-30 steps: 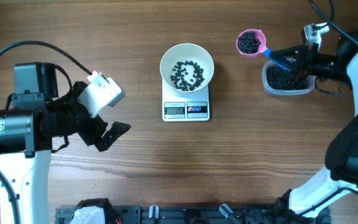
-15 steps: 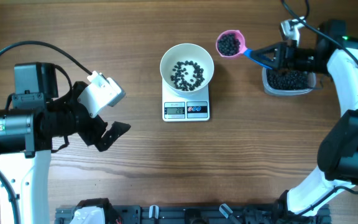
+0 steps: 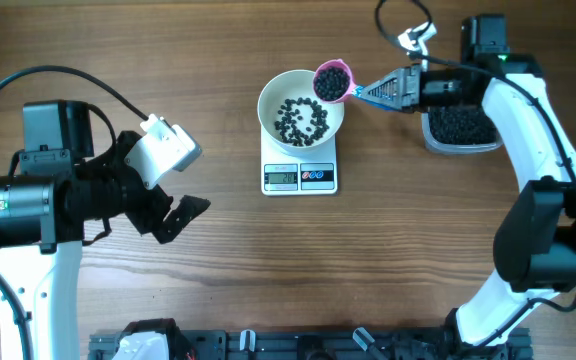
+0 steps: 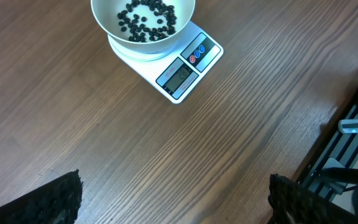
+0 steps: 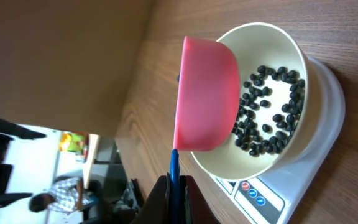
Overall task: Scoop item into bowl and weigh 150g on scale
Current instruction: 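Carry the filled scoop left over the white bowl, then tip the pink scoop with the right gripper to pour beans into the bowl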
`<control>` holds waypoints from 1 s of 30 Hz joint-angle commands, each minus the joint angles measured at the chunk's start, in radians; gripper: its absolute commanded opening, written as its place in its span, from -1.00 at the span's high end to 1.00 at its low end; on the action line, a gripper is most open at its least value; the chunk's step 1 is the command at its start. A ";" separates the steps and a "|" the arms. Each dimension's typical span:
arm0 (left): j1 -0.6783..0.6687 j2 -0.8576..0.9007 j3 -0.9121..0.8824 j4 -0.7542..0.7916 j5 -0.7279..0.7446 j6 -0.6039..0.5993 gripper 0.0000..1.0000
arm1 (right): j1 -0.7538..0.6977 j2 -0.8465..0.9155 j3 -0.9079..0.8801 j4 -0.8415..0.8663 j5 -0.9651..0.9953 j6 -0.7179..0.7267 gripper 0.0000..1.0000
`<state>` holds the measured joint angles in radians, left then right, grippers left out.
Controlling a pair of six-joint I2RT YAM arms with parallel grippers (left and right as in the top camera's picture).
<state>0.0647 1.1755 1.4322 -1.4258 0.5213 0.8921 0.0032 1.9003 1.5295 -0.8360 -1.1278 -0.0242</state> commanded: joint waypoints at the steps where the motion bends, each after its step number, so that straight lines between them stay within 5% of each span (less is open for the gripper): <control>1: -0.004 0.003 -0.005 0.000 -0.002 -0.010 -1.00 | 0.043 0.018 0.000 0.033 0.077 0.002 0.91; 30: -0.004 0.003 -0.005 0.000 -0.002 -0.010 -1.00 | 0.332 0.014 0.001 0.138 0.650 0.009 0.91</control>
<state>0.0647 1.1755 1.4322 -1.4258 0.5213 0.8921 0.3126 1.9007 1.5291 -0.7082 -0.5442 -0.0227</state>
